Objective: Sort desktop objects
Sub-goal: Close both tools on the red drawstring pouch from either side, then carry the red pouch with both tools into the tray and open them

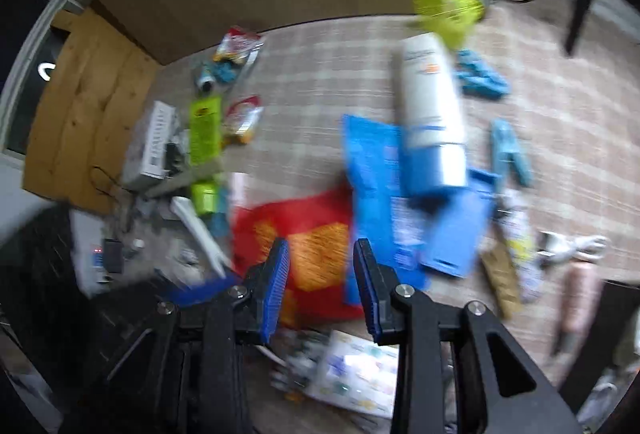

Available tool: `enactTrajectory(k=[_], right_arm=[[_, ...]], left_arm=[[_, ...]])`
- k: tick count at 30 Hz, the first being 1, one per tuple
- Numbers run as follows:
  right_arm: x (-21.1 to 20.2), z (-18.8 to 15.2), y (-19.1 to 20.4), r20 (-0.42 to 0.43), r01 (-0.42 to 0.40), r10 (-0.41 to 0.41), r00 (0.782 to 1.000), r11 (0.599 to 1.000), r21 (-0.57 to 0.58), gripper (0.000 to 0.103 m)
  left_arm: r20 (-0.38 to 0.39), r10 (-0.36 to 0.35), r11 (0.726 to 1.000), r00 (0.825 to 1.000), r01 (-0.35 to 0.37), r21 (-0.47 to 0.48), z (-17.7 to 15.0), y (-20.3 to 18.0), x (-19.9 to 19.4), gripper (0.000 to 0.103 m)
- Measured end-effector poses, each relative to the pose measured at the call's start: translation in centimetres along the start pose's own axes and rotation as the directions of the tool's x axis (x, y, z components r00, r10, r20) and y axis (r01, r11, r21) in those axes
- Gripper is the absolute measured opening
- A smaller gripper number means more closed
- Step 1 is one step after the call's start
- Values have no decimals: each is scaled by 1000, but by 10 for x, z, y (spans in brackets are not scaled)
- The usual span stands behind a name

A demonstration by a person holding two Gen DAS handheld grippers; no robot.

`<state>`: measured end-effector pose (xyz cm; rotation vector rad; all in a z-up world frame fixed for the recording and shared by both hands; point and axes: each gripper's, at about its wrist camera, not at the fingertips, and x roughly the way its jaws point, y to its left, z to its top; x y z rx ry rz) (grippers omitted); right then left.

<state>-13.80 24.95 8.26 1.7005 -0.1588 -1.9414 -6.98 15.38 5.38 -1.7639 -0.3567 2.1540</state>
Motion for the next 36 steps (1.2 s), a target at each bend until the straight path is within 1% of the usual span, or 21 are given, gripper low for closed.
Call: enactTrajectory(k=[3, 5, 6, 7, 8, 9, 10, 12, 13, 16, 17, 18, 19, 20, 22, 26, 28, 30, 32, 34, 36], right_arm=[[17, 1, -2, -39, 50, -50, 998, 999, -5, 33], [22, 2, -12, -69, 47, -46, 997, 999, 13, 33], [24, 3, -19, -75, 75, -74, 995, 997, 17, 33], [23, 4, -26, -69, 141, -140, 988, 990, 16, 33], [19, 5, -33, -62, 195, -193, 979, 981, 17, 33], [16, 5, -40, -49, 222, -220, 974, 975, 26, 33], [13, 5, -46, -47, 195, -193, 980, 979, 51, 33], [8, 1, -53, -49, 121, -117, 992, 988, 94, 33], [6, 0, -52, -46, 107, -102, 994, 989, 100, 33], [3, -3, -40, -33, 93, -91, 995, 993, 76, 34], [3, -3, -36, -32, 83, -81, 996, 994, 72, 35], [4, -3, -31, -30, 68, -67, 997, 995, 68, 38], [7, -2, -26, -28, 56, -55, 998, 997, 62, 42], [10, -3, -21, -24, 47, -46, 999, 997, 55, 43], [15, -2, -17, -32, 40, -38, 999, 998, 54, 47], [29, -7, -18, -63, 21, -16, 998, 997, 75, 47], [33, -7, -21, -66, 7, 0, 998, 995, 99, 47], [38, -5, -24, -79, -25, 36, 996, 991, 134, 47], [41, -6, -24, -84, -43, 56, 995, 988, 146, 47], [46, -8, -28, -100, -74, 93, 991, 981, 179, 47], [43, -11, -31, -96, -97, 120, 988, 971, 217, 47]], left_arm=[[-13, 5, 1000, 1000, -6, -22, -9, 7, 7, 41], [-20, 38, 999, 999, -38, -25, -15, 16, 4, 40], [-22, 68, 997, 997, -69, -24, -18, 24, 2, 40], [-28, 84, 996, 996, -85, -37, -20, 32, 0, 40], [-35, 88, 994, 995, -90, -62, -21, 40, -3, 40], [-44, 84, 991, 995, -88, -97, -21, 51, -6, 40], [-42, 83, 989, 996, -87, -121, -23, 63, -13, 40], [-15, 95, 985, 995, -97, -143, -20, 70, -25, 40], [1, 88, 985, 996, -87, -146, -18, 70, -29, 40], [43, 57, 990, 997, -51, -129, -10, 58, -38, 41], [48, 52, 992, 997, -46, -117, -6, 52, -38, 46], [51, 47, 994, 998, -42, -104, -2, 46, -36, 49], [48, 45, 994, 998, -40, -97, 2, 40, -31, 55], [45, 45, 995, 998, -41, -95, 6, 35, -25, 57], [30, 45, 996, 999, -42, -80, 11, 28, -14, 57], [-1, 81, 996, 997, -81, -41, 9, 23, 4, 58], [-12, 57, 997, 998, -58, -48, 7, 24, 12, 59], [-8, 29, 998, 1000, -30, -59, 7, 27, 15, 60], [-2, 16, 998, 1000, -16, -62, 8, 28, 16, 64], [1, 2, 996, 1000, -2, -87, 7, 32, 17, 65], [6, 1, 995, 1000, 0, -96, 6, 31, 15, 64]])
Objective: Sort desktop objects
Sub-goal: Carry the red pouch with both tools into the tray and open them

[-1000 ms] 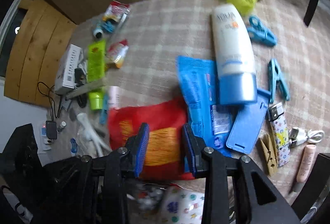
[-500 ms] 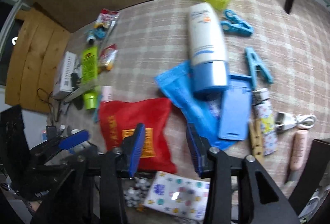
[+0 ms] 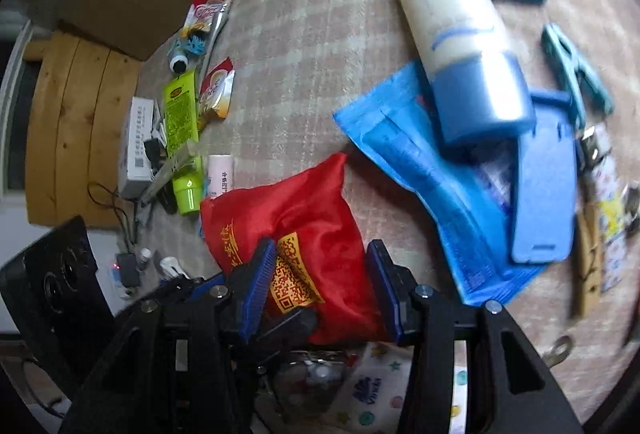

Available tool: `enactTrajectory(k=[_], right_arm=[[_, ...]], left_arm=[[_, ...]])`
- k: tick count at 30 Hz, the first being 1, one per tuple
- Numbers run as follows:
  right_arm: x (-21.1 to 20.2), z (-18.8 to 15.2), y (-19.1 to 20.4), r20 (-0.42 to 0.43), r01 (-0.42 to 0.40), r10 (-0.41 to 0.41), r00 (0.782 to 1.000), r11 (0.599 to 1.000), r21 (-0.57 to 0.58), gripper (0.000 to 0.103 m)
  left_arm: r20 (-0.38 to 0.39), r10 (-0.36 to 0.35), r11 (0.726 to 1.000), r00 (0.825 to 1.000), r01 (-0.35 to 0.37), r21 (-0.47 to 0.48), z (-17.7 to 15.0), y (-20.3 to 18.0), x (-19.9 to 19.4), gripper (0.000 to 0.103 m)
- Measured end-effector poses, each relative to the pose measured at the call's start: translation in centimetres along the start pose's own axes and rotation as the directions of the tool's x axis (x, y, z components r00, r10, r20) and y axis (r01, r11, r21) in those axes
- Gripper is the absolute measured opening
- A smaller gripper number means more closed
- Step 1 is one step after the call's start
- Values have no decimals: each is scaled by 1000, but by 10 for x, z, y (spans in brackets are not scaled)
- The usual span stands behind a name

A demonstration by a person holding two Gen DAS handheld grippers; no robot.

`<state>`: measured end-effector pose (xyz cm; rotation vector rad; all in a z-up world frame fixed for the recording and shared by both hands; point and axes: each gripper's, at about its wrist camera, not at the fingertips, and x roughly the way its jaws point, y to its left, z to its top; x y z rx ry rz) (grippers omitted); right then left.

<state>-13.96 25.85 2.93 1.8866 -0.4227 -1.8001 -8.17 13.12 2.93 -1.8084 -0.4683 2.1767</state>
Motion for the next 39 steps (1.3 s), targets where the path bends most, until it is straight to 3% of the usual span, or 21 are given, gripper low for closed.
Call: enactTrajectory(k=[7, 12, 17, 31, 39], right_arm=[[-39, -16, 23, 84, 11, -7, 996, 999, -51, 48], [-88, -36, 31, 178, 31, -14, 984, 995, -90, 48], [-128, -63, 15, 250, 67, -47, 967, 995, -70, 48], [-222, -151, -90, 359, 200, -212, 909, 977, 71, 48], [-277, -205, -172, 380, 167, -234, 895, 965, 201, 48]], left_arm=[[43, -14, 1000, 999, 13, 22, -6, -25, -30, 64], [88, -19, 995, 996, 9, 104, -13, -62, -60, 64], [95, -27, 983, 995, 9, 185, -28, -103, -70, 64], [-2, -110, 930, 994, 104, 352, -87, -250, -25, 64], [-99, -158, 866, 982, 186, 463, -128, -337, 3, 64]])
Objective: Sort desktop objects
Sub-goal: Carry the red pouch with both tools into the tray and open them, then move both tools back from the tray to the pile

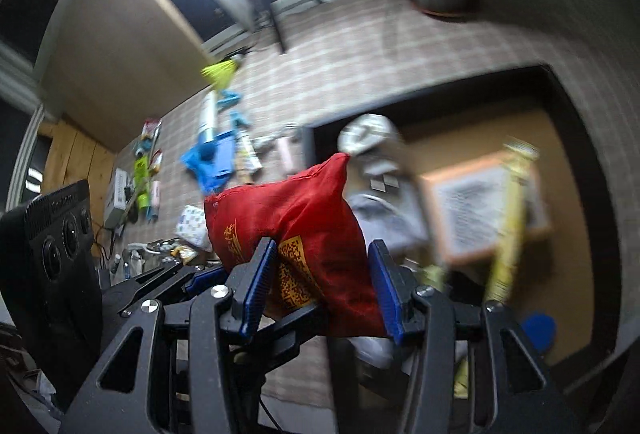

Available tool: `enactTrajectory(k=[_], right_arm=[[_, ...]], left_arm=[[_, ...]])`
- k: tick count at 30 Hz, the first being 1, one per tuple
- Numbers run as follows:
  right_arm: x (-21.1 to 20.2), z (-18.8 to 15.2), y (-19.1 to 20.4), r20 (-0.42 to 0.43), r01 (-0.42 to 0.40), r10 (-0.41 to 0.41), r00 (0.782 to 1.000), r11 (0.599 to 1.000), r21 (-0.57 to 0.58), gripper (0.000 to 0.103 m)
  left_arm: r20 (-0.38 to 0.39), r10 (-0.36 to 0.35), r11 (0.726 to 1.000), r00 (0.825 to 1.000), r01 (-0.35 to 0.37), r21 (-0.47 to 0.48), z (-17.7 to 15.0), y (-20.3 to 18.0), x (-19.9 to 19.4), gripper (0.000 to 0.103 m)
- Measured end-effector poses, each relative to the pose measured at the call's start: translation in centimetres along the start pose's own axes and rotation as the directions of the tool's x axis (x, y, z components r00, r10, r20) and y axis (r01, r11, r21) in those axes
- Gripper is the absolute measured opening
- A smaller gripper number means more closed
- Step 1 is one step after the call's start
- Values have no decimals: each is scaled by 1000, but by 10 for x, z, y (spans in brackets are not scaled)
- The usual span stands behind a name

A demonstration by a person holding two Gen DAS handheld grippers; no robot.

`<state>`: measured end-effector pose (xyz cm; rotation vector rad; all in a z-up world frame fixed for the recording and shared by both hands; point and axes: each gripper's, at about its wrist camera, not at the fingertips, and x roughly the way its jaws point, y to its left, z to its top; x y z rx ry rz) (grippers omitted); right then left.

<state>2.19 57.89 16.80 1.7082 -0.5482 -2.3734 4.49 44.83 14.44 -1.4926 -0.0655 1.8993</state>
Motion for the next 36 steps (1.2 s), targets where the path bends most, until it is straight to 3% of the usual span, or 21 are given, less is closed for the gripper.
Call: enactTrajectory(k=[9, 13, 16, 24, 36], right_arm=[[-48, -16, -76, 52, 88, -92, 994, 993, 77, 48], [-71, -20, -103, 89, 157, -167, 982, 981, 110, 49], [-84, -22, -118, 111, 151, -167, 980, 979, 141, 53], [-81, -24, -118, 114, 181, -191, 975, 979, 99, 53], [-67, -22, -81, 135, 244, -238, 962, 969, -25, 53]], left_arm=[[-78, -58, 989, 995, 68, 129, 6, -85, 41, 64], [-72, -55, 982, 996, 68, 178, 11, -109, 47, 63], [-53, -48, 981, 997, 57, 184, 14, -116, 45, 63], [-35, -3, 987, 999, 9, 160, 22, -102, 43, 63], [-14, 95, 993, 995, -93, 74, 13, -58, 33, 63]])
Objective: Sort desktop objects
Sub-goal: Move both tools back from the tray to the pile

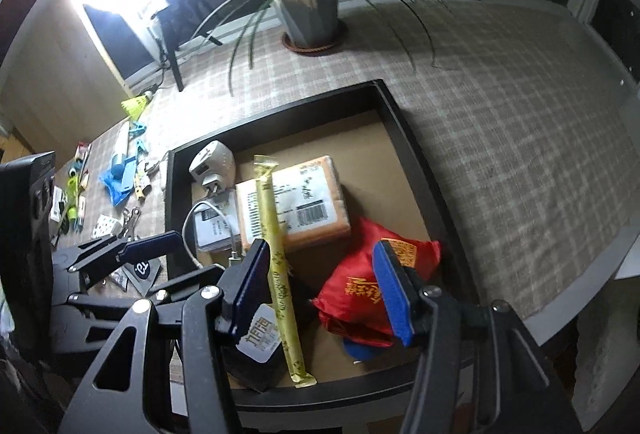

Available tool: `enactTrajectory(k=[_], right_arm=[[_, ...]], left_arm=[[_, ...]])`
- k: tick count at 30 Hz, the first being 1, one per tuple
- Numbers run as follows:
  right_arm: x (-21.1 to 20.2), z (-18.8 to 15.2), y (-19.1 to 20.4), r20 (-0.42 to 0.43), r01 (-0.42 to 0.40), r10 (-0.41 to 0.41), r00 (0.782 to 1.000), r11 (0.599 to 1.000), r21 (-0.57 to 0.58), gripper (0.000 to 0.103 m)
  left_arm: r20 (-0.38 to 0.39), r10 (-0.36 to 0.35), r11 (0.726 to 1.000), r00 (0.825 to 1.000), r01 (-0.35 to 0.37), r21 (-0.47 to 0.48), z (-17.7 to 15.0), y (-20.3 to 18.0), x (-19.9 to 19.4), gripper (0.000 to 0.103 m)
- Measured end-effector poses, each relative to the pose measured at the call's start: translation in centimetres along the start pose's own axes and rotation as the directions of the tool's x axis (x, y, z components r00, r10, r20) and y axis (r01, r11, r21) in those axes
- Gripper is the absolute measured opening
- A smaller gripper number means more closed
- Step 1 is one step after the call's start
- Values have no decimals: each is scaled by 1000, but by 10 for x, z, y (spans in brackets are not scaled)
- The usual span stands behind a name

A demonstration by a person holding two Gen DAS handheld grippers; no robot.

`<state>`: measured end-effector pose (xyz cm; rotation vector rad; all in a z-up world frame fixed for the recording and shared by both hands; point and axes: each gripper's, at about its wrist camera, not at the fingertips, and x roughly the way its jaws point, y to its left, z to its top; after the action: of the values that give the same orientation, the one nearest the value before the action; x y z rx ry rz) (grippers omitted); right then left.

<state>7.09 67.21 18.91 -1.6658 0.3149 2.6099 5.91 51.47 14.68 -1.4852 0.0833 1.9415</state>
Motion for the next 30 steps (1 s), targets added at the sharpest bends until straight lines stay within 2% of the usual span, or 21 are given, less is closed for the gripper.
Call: enactTrajectory(k=[16, 30], right_arm=[[7, -6, 84, 19, -4, 7, 1000, 990, -141, 54], [18, -22, 212, 24, -36, 45, 999, 956, -292, 54]], left_arm=[[40, 53, 997, 998, -51, -56, -28, 51, -30, 63], [65, 137, 978, 989, -124, -167, -76, 146, -78, 64]])
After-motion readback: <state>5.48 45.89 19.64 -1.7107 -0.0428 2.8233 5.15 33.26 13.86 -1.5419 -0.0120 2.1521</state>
